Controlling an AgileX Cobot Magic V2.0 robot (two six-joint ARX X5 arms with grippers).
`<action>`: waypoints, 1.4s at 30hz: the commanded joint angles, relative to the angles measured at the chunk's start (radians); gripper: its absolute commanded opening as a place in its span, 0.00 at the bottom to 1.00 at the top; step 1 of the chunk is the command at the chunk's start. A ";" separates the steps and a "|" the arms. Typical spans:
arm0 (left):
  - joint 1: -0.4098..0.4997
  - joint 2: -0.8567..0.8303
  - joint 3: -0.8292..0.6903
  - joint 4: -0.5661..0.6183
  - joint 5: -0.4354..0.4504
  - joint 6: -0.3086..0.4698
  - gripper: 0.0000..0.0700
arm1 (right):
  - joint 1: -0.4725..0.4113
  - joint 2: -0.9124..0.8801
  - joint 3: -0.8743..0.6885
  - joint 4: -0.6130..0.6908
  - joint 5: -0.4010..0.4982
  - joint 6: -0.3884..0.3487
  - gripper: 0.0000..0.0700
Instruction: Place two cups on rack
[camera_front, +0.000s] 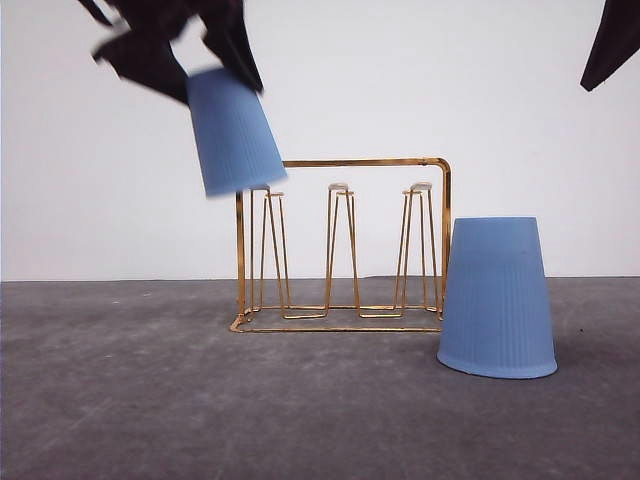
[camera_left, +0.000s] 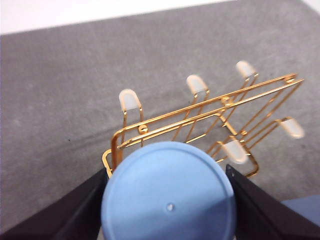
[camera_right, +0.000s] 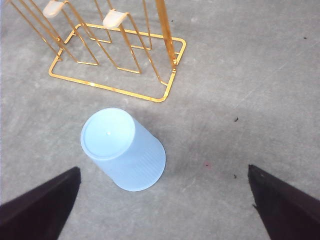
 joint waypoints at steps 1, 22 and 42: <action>-0.005 0.039 0.017 0.029 -0.003 0.013 0.52 | 0.004 0.009 0.009 0.009 -0.002 -0.012 1.00; -0.005 0.174 0.098 -0.042 0.006 0.013 0.85 | 0.015 0.024 0.009 0.033 -0.051 -0.033 1.00; 0.021 -0.070 0.103 -0.485 0.028 0.120 0.84 | 0.249 0.483 0.009 0.369 0.033 0.000 1.00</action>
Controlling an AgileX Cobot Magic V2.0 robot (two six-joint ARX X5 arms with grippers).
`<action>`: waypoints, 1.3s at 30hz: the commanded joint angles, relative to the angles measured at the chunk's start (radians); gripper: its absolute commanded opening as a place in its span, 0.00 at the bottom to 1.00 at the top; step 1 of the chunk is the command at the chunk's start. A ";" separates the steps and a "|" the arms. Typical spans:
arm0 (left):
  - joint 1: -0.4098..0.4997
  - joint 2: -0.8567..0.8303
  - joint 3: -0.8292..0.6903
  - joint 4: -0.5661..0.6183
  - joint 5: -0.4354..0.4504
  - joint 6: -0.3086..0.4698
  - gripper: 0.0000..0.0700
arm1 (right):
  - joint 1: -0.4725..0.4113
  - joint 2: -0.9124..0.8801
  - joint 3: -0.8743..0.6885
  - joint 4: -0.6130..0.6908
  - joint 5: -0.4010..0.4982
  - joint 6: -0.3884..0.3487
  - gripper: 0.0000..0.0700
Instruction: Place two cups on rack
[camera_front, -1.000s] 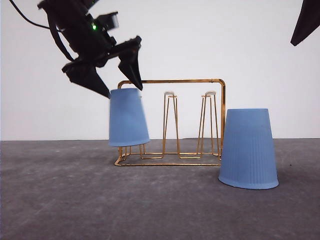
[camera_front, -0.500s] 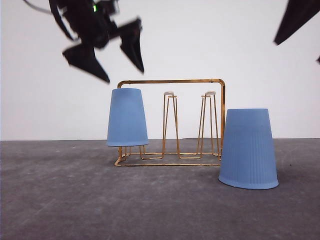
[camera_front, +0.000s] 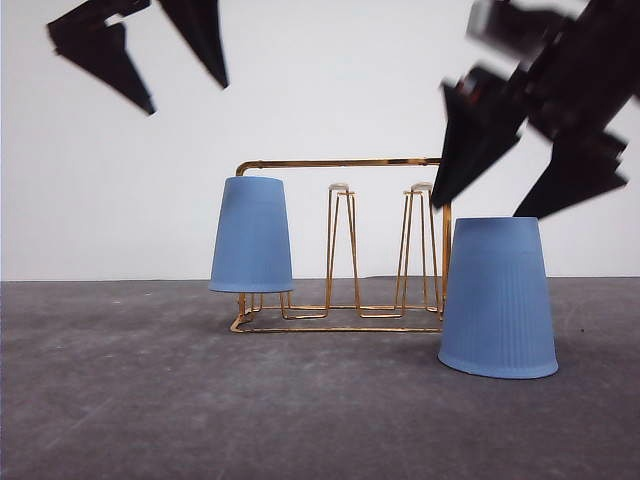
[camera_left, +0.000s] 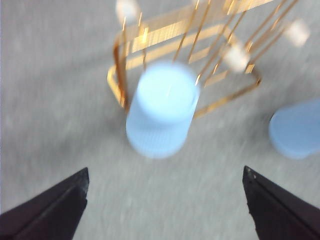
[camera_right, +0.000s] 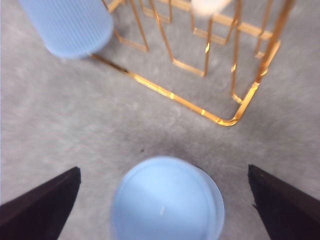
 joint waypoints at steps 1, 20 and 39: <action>0.001 -0.029 -0.046 0.016 -0.002 0.010 0.84 | 0.009 0.044 0.009 0.018 0.007 0.014 1.00; 0.014 -0.352 -0.377 0.058 -0.018 -0.085 0.84 | 0.010 0.092 0.146 -0.064 -0.011 0.000 0.53; 0.014 -0.351 -0.377 0.076 -0.018 -0.092 0.84 | 0.012 0.125 0.467 -0.113 0.029 -0.074 0.54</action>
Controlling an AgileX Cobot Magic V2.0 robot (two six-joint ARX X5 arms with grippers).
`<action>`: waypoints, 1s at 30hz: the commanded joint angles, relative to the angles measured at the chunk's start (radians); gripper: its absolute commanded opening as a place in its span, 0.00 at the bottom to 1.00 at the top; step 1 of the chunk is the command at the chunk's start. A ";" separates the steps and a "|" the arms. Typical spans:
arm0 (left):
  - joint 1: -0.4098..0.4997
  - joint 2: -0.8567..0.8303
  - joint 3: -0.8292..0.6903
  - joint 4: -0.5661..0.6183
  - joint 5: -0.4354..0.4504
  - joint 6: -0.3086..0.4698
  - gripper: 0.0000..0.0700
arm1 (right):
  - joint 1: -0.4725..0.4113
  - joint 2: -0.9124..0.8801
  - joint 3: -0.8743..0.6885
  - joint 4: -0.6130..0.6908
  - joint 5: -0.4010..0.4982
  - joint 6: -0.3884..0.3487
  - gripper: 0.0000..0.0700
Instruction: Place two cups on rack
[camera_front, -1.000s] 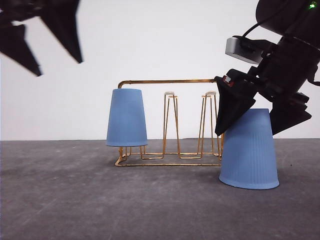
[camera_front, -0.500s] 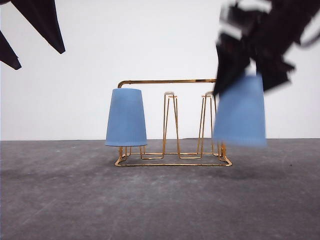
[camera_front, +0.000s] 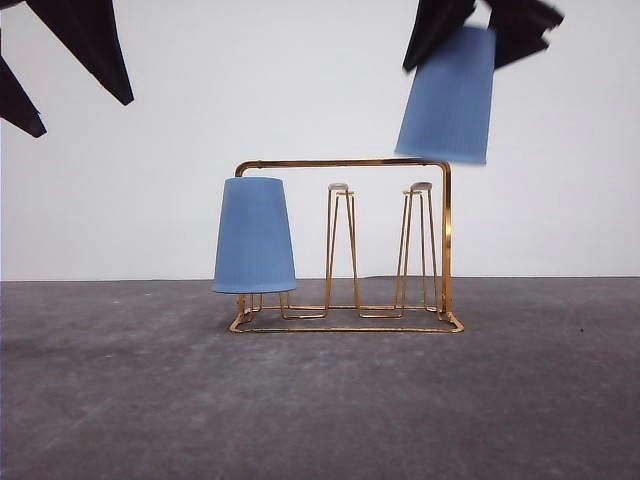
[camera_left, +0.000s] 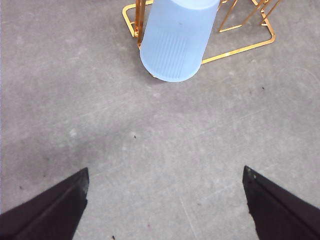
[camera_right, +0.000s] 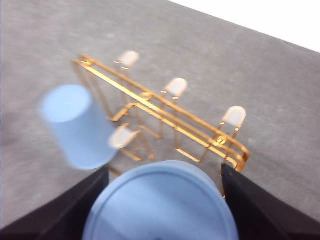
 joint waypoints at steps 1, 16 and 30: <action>-0.004 0.010 0.009 0.013 -0.001 -0.008 0.84 | 0.006 0.044 0.012 0.037 0.003 -0.009 0.54; -0.004 0.010 0.009 0.016 -0.002 -0.008 0.84 | 0.005 0.224 0.012 0.114 -0.001 -0.011 0.73; 0.158 0.009 0.009 0.090 -0.023 0.041 0.84 | -0.067 0.019 0.017 -0.087 0.100 -0.007 0.85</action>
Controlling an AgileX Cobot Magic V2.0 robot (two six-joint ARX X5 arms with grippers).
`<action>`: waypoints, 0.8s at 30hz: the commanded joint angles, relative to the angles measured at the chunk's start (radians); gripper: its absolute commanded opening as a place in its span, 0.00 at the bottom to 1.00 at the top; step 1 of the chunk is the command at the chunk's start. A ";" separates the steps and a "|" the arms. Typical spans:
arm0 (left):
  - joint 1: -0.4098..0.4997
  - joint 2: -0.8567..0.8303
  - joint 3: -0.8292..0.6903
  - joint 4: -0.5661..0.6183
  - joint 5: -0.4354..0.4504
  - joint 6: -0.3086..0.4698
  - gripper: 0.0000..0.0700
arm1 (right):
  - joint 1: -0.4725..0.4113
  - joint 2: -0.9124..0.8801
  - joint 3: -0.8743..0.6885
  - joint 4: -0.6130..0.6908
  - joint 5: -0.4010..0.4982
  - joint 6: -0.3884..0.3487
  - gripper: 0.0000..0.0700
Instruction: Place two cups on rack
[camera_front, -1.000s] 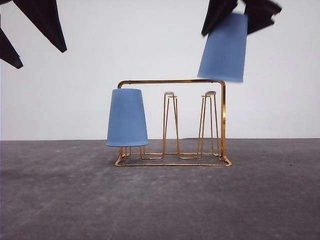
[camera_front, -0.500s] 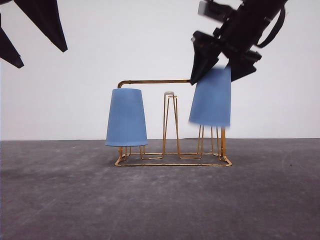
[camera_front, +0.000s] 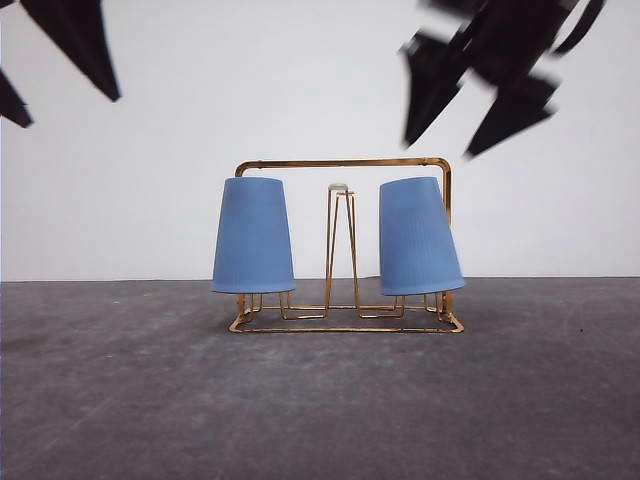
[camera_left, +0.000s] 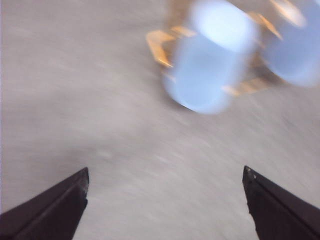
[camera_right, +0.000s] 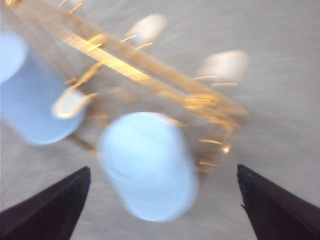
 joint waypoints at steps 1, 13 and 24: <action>0.026 0.009 0.009 0.001 0.002 0.023 0.84 | -0.021 -0.035 -0.006 -0.002 0.014 -0.007 0.85; 0.139 0.009 0.009 -0.042 0.014 0.039 0.84 | -0.220 -0.497 -0.449 -0.007 0.014 0.043 0.84; 0.139 0.009 0.009 -0.048 0.021 0.031 0.01 | -0.253 -0.623 -0.502 -0.040 0.014 0.053 0.03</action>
